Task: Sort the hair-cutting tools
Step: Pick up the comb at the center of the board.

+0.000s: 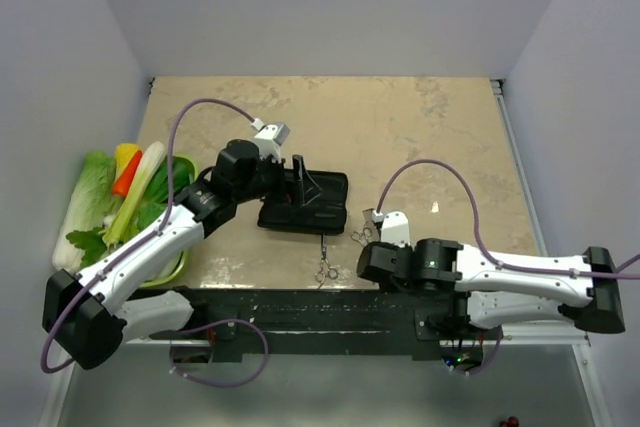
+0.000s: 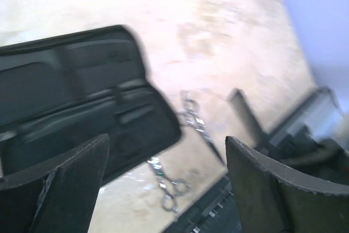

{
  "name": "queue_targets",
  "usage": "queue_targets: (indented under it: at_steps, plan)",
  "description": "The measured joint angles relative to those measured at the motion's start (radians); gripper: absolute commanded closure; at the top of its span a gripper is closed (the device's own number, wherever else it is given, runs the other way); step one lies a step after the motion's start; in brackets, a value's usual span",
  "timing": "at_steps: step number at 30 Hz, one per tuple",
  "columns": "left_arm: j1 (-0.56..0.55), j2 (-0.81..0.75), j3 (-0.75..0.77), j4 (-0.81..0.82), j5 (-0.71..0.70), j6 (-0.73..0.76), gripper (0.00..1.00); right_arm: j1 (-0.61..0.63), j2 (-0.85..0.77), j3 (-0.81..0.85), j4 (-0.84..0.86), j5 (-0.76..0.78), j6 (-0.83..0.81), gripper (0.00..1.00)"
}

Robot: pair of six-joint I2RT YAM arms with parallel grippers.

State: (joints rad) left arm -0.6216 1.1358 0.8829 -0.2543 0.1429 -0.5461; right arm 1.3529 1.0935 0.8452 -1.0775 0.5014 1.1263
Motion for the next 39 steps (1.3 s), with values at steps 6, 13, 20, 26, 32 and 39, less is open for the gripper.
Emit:
queue_targets:
  at_steps: [6, 13, 20, 26, 32, 39]
  plan:
    - [-0.002, -0.028, 0.05, 0.002, 0.298, 0.008, 0.09, 0.002, -0.161, 0.066, -0.023, -0.053, -0.232, 0.74]
    - [-0.002, -0.04, 0.05, 0.007, 0.513, -0.032, 0.09, 0.008, -0.13, 0.215, -0.036, -0.119, -0.447, 0.73]
    - [-0.002, -0.07, 0.031, 0.037, 0.617, -0.094, 0.1, 0.012, -0.105, 0.283, -0.029, -0.154, -0.578, 0.74]
    - [-0.002, -0.12, 0.002, 0.04, 0.641, -0.117, 0.11, 0.022, -0.083, 0.293, -0.028, -0.16, -0.627, 0.74]
    - [-0.002, -0.131, -0.016, 0.038, 0.643, -0.125, 0.13, 0.036, -0.021, 0.351, -0.029, -0.158, -0.666, 0.75]
    - [-0.002, -0.137, -0.016, 0.025, 0.642, -0.124, 0.12, 0.061, 0.019, 0.457, -0.031, -0.137, -0.69, 0.74]
